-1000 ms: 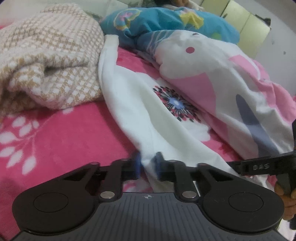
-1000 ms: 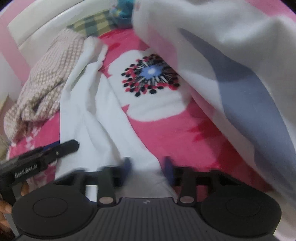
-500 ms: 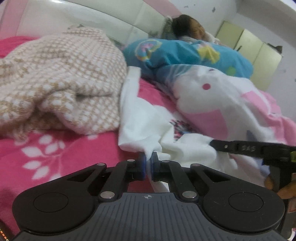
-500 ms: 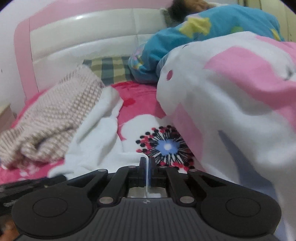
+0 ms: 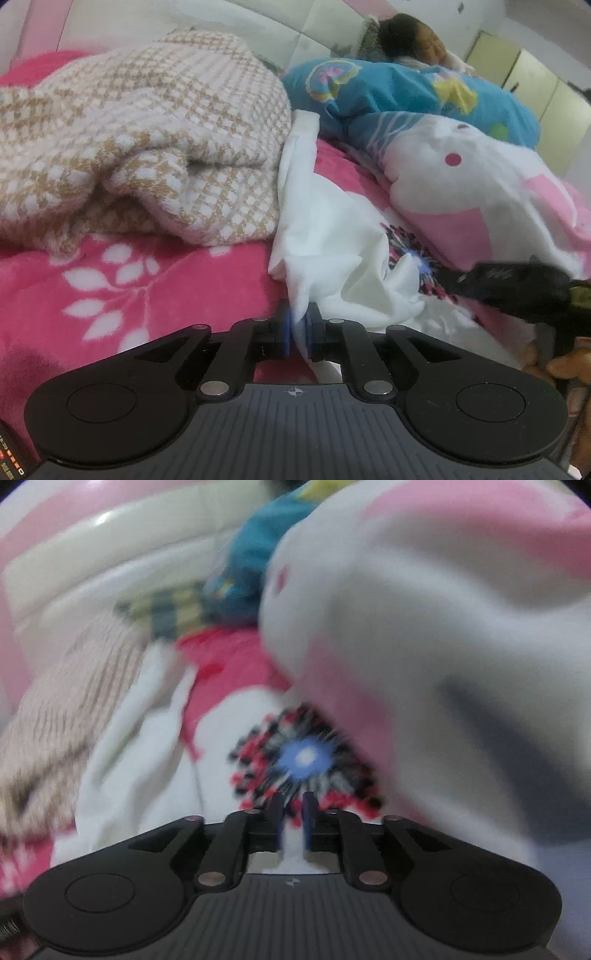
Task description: Fold clothes
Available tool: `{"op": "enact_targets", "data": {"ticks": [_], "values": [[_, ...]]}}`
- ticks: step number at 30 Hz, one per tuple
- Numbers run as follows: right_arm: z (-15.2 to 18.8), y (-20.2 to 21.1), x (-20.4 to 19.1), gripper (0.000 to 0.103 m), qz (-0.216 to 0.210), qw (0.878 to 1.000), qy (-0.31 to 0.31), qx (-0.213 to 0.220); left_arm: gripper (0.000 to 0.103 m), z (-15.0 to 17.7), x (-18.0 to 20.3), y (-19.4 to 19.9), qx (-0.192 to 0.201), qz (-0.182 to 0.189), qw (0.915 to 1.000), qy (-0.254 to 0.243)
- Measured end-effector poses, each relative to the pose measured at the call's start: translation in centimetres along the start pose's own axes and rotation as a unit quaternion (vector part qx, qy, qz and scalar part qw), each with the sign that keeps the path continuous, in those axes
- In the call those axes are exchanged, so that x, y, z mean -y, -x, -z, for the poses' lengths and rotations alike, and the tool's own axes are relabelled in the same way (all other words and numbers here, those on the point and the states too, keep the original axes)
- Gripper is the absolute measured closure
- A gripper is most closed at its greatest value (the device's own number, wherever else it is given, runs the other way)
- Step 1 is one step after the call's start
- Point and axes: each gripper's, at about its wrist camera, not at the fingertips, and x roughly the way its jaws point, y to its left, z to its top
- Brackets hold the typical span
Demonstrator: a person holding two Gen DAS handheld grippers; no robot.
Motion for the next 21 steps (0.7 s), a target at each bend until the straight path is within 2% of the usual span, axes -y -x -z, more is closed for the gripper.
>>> {"op": "enact_targets", "data": {"ticks": [1, 3, 6, 9, 13, 16, 19, 21], "values": [[-0.4, 1.0, 0.3, 0.077, -0.003, 1.0, -0.012, 0.011, 0.088, -0.1, -0.1, 0.1, 0.001, 0.004, 1.0, 0.005], [-1.0, 3.0, 0.9, 0.077, -0.006, 0.999, -0.03, 0.028, 0.069, -0.3, -0.2, 0.6, 0.011, 0.006, 0.9998, 0.016], [-1.7, 6.8, 1.2, 0.077, -0.005, 0.998, -0.051, 0.043, 0.066, -0.6, 0.0, 1.8, 0.039, 0.004, 0.9991, 0.012], [-1.8, 12.6, 1.2, 0.077, -0.006, 0.996, -0.062, 0.06, 0.065, -1.0, 0.1, 3.3, 0.046, 0.03, 0.9983, 0.021], [-1.0, 22.9, 1.2, 0.077, 0.011, 0.992, -0.064, 0.108, 0.065, -2.0, 0.3, 6.7, 0.035, 0.1, 0.9936, 0.04], [0.9, 30.9, 1.5, 0.077, 0.048, 0.985, -0.072, 0.147, 0.064, -2.6, 1.0, 9.4, 0.034, 0.143, 0.9884, 0.037], [3.4, 36.0, 1.9, 0.077, 0.109, 0.982, -0.066, 0.142, 0.06, -2.3, 3.5, 10.0, -0.004, 0.188, 0.9821, -0.001], [5.1, 36.4, 2.6, 0.076, 0.137, 0.981, -0.064, 0.117, 0.06, -0.7, 5.5, 9.1, -0.047, 0.214, 0.975, -0.035]]}}
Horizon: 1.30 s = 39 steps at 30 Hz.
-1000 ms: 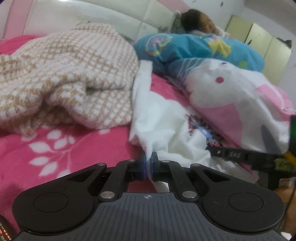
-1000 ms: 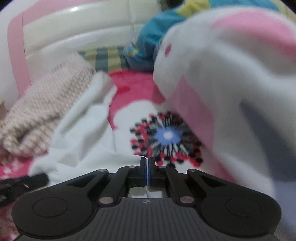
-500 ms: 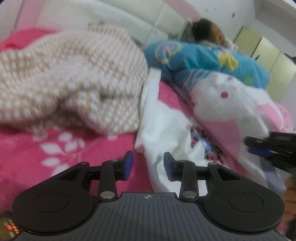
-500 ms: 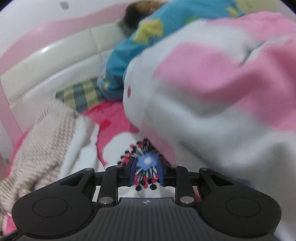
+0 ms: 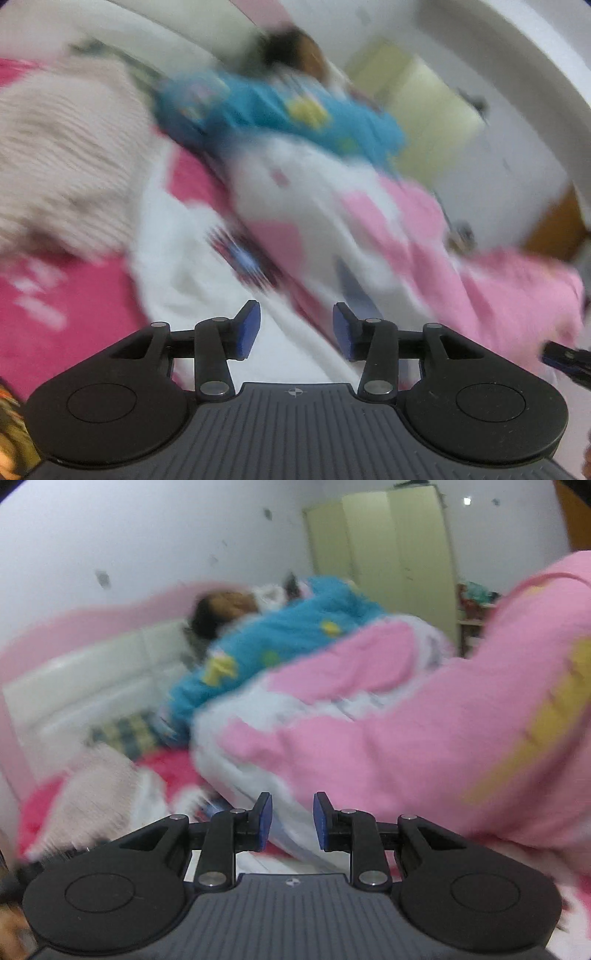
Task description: Fold clothes
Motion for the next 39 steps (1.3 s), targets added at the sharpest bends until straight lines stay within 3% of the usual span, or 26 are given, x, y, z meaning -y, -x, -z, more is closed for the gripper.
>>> {"op": "enact_targets", "data": {"ticks": [3, 4, 7, 13, 16, 31, 32, 33, 35, 37, 39], "values": [[2.9, -2.6, 1.3, 0.077, 0.002, 0.998, -0.029, -0.053, 0.06, 3.6, 1.6, -4.4, -0.065, -0.008, 0.9962, -0.056], [4.0, -3.9, 1.5, 0.077, -0.001, 0.997, -0.039, -0.069, 0.061, 4.9, 1.8, -5.9, -0.087, -0.027, 0.9931, -0.074], [6.5, -9.1, 0.7, 0.078, -0.012, 0.994, -0.033, -0.103, 0.063, 7.6, 0.7, -8.6, -0.117, -0.057, 0.9878, -0.086], [8.5, -18.4, 0.9, 0.078, 0.015, 0.991, -0.024, -0.127, 0.063, 7.8, 0.5, -9.3, -0.101, -0.055, 0.9882, -0.102], [9.1, -21.3, 1.5, 0.079, 0.027, 0.986, -0.042, -0.161, 0.063, 8.2, 0.5, -9.1, -0.097, -0.056, 0.9874, -0.112], [8.7, -24.0, 1.7, 0.076, 0.028, 0.978, -0.049, -0.202, 0.062, 8.5, 0.4, -8.9, -0.092, -0.055, 0.987, -0.12], [8.6, -23.9, 1.8, 0.073, 0.024, 0.977, -0.053, -0.205, 0.062, 8.6, 0.3, -8.9, -0.092, -0.054, 0.9871, -0.12], [8.5, -23.7, 1.9, 0.058, 0.019, 0.976, -0.057, -0.208, 0.062, 8.6, 0.3, -8.9, -0.092, -0.054, 0.9871, -0.119], [8.5, -23.3, 2.1, 0.045, -0.001, 0.975, -0.077, -0.209, 0.062, 8.6, 0.2, -8.9, -0.092, -0.054, 0.9871, -0.12], [8.6, -23.2, 1.8, 0.046, 0.007, 0.977, -0.066, -0.204, 0.062, 8.6, 0.1, -8.9, -0.091, -0.054, 0.9869, -0.121], [9.0, -23.3, 1.2, 0.057, 0.029, 0.98, -0.032, -0.193, 0.062, 8.7, 0.1, -8.9, -0.091, -0.055, 0.9867, -0.123]]}}
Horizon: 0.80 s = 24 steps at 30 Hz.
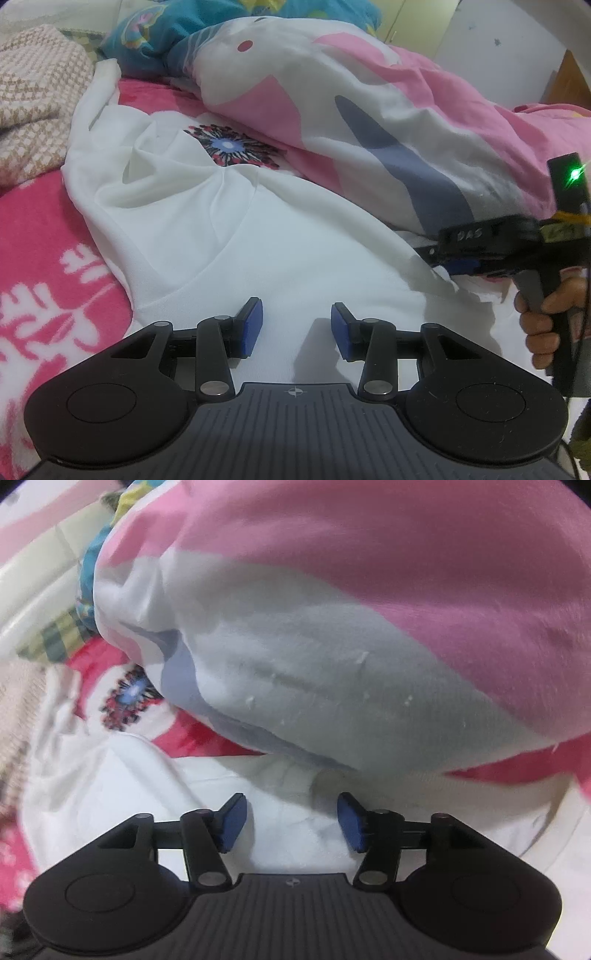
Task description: Fold clothes
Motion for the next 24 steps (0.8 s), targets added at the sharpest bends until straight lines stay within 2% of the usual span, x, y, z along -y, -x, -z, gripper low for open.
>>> {"op": "enact_targets", "data": {"ticks": [1, 2, 3, 7, 13, 15, 19, 20, 22, 23, 24], "values": [[0.1, -0.1, -0.3, 0.059, 0.005, 1.0, 0.01, 0.006, 0.062, 0.0, 0.0, 0.0, 0.0, 0.0, 1.0, 0.0], [0.1, -0.2, -0.5, 0.074, 0.007, 1.0, 0.02, 0.012, 0.062, 0.0, -0.1, 0.0, 0.0, 0.001, 1.0, 0.001], [0.2, -0.3, -0.8, 0.098, 0.01, 0.999, 0.029, 0.018, 0.062, 0.0, -0.1, 0.0, 0.0, 0.001, 1.0, 0.001], [0.0, -0.3, -1.9, 0.098, 0.041, 0.994, 0.069, 0.068, 0.062, 0.1, -0.1, 0.0, 0.001, -0.001, 1.0, -0.002], [0.2, -2.4, -2.1, 0.099, 0.059, 0.988, 0.106, 0.093, 0.062, 0.4, -0.1, -0.1, 0.003, -0.004, 0.9999, -0.009], [0.2, -3.3, -1.8, 0.101, 0.057, 0.99, 0.094, 0.093, 0.062, 0.4, -0.1, -0.1, 0.003, -0.004, 0.9999, -0.011], [-0.9, -2.6, 0.0, 0.099, 0.018, 0.997, 0.024, 0.075, 0.062, 0.5, -0.3, -0.2, 0.003, -0.004, 0.9999, -0.011], [-1.2, -2.3, 0.6, 0.095, 0.008, 0.997, 0.001, 0.072, 0.062, 0.5, -0.3, -0.2, 0.003, -0.004, 0.9999, -0.011], [-1.6, -1.5, 1.8, 0.08, -0.011, 0.997, -0.045, 0.066, 0.062, 0.6, -0.3, -0.3, 0.003, -0.004, 0.9999, -0.011], [-1.7, -1.0, 1.8, 0.067, -0.003, 0.997, -0.044, 0.069, 0.062, 0.6, -0.3, -0.3, 0.003, -0.004, 0.9999, -0.011], [-1.6, -0.6, 1.8, 0.062, 0.008, 0.997, -0.035, 0.073, 0.062, 0.6, -0.4, -0.3, 0.003, -0.003, 0.9999, -0.011]]}}
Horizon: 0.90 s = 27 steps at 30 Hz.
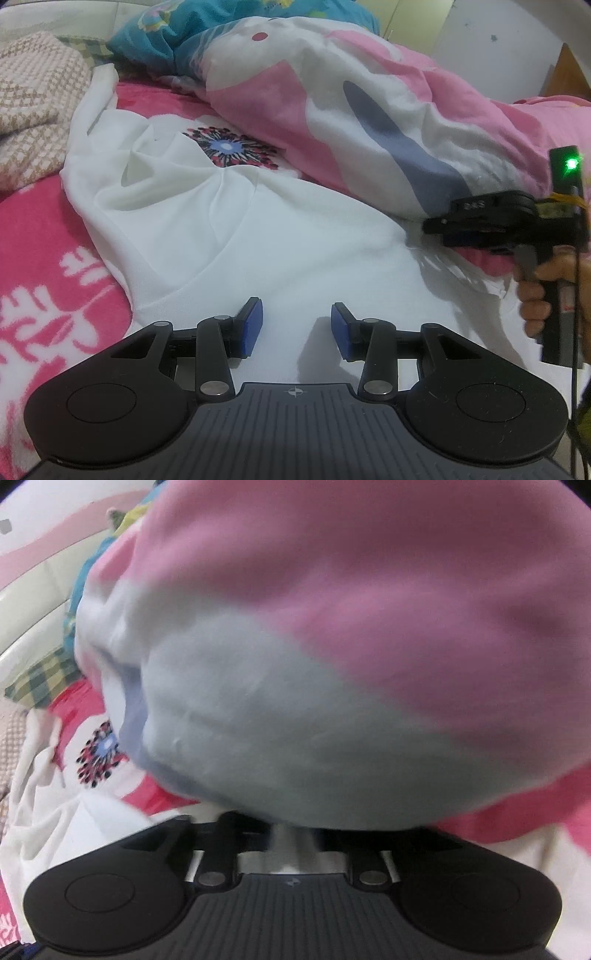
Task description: Fold clothes
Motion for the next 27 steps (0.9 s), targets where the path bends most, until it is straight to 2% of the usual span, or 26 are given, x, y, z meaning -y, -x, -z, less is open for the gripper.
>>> {"op": "enact_targets", "data": {"ticks": [4, 8, 10, 13, 17, 20, 23, 27], "values": [[0.3, 2.3, 0.3, 0.06, 0.014, 1.0, 0.017, -0.014, 0.062, 0.0, -0.1, 0.0, 0.0, 0.004, 1.0, 0.005], [0.1, 8.0, 2.5, 0.061, -0.001, 1.0, -0.007, -0.002, 0.062, -0.1, 0.0, 0.0, 0.0, 0.004, 1.0, 0.005], [-0.1, 11.2, 4.3, 0.061, 0.004, 1.0, -0.028, 0.006, 0.062, -0.2, 0.0, 0.0, -0.001, 0.003, 1.0, 0.005], [0.2, 13.6, 6.4, 0.073, 0.023, 0.999, -0.037, -0.005, 0.062, -0.2, 0.0, 0.0, -0.001, 0.004, 1.0, 0.007], [2.1, 11.2, 9.2, 0.082, 0.056, 0.994, -0.05, -0.074, 0.062, -0.1, -0.1, 0.0, 0.0, 0.005, 1.0, 0.008], [3.8, 8.6, 12.0, 0.086, 0.109, 0.988, -0.044, -0.095, 0.062, -0.1, -0.1, 0.0, 0.001, 0.004, 1.0, 0.005], [3.1, 7.2, 14.3, 0.095, 0.127, 0.988, -0.062, -0.058, 0.061, -0.1, -0.1, -0.1, 0.001, 0.005, 1.0, 0.004], [1.6, 11.1, 15.7, 0.091, 0.174, 0.981, -0.084, -0.001, 0.061, -0.2, -0.3, 0.0, 0.001, 0.011, 0.9999, 0.009]]}}
